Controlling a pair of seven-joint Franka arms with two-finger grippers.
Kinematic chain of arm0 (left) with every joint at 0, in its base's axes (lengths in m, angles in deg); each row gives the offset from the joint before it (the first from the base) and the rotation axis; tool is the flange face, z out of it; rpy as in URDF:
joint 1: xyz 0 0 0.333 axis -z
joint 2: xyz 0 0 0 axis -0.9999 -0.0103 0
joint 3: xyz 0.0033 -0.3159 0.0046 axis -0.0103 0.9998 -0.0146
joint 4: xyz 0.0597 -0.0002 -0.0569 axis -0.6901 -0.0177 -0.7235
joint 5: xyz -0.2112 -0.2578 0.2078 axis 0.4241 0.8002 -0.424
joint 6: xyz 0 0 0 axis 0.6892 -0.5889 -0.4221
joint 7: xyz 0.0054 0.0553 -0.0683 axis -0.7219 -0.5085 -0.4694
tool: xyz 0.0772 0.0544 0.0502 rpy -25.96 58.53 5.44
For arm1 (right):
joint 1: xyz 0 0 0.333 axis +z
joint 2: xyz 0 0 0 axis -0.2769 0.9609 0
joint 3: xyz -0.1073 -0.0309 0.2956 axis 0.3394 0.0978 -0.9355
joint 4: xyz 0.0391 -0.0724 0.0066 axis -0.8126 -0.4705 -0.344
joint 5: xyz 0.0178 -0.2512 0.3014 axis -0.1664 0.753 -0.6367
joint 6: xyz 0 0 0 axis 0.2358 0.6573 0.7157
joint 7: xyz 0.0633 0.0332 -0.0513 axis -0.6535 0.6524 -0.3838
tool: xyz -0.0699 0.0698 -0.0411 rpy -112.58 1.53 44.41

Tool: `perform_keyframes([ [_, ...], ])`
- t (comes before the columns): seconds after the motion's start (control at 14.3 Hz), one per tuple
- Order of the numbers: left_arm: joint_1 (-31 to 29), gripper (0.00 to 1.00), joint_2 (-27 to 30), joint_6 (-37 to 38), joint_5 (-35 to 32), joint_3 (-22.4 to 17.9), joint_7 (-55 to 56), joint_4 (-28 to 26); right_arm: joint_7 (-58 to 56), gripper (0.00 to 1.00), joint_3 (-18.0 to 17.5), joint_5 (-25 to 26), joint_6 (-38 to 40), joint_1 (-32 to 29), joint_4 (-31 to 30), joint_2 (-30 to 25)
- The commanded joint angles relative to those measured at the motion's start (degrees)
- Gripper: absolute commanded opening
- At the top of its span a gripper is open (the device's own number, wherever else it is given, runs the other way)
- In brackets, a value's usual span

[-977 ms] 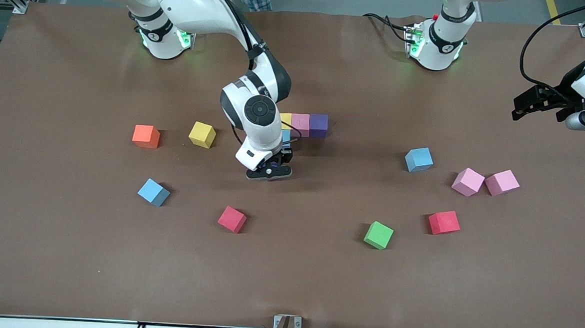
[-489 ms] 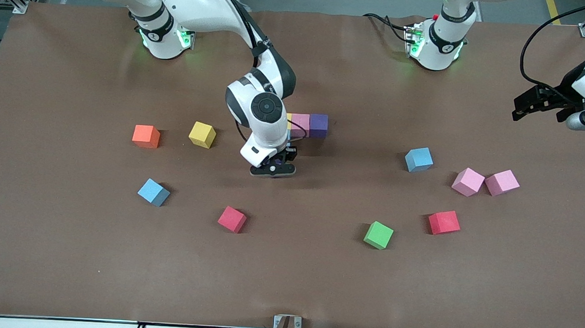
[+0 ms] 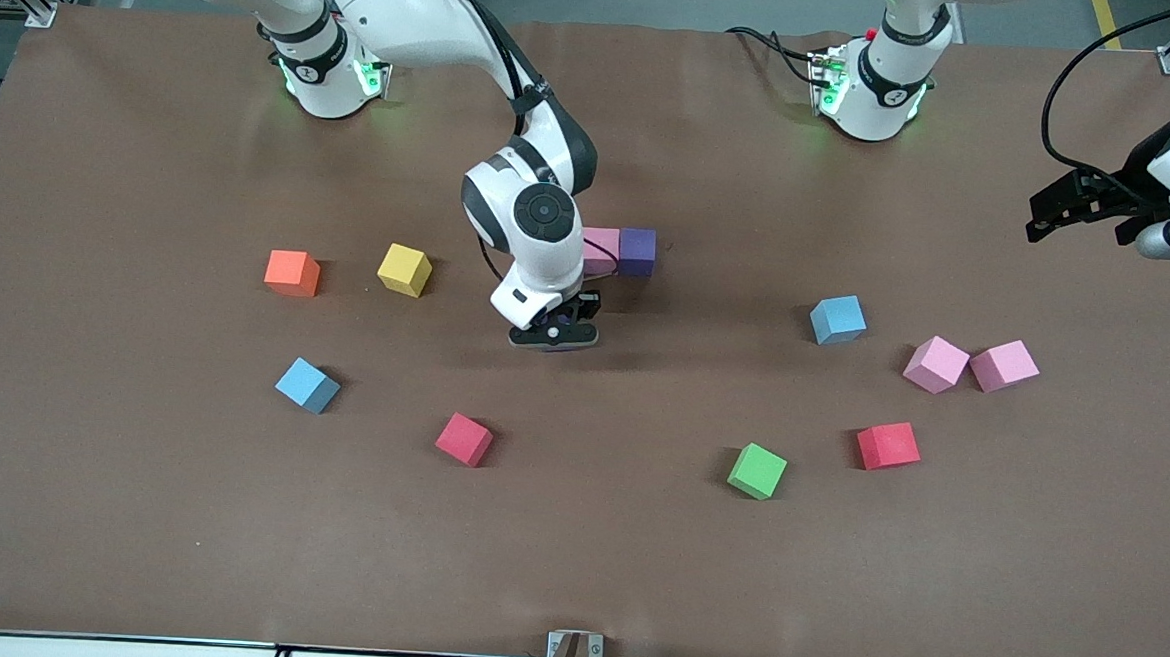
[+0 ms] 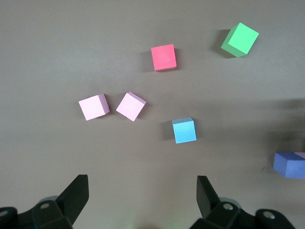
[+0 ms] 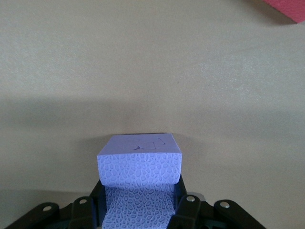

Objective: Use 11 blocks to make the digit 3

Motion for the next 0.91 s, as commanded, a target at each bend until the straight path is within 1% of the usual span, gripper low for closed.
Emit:
perform_keyframes([
  [0.0, 0.24, 1.0, -0.37, -0.37, -0.66, 0.26, 0.47, 0.85, 1.1, 0.01, 0.43, -0.48, -0.87, 0.68, -1.3, -0.63],
  [0.84, 0.24, 1.0, -0.37, -0.37, -0.66, 0.78, 0.47, 0.85, 4.79, 0.02, 0.43, -0.48, -0.69, 1.74, -2.09, -0.72],
])
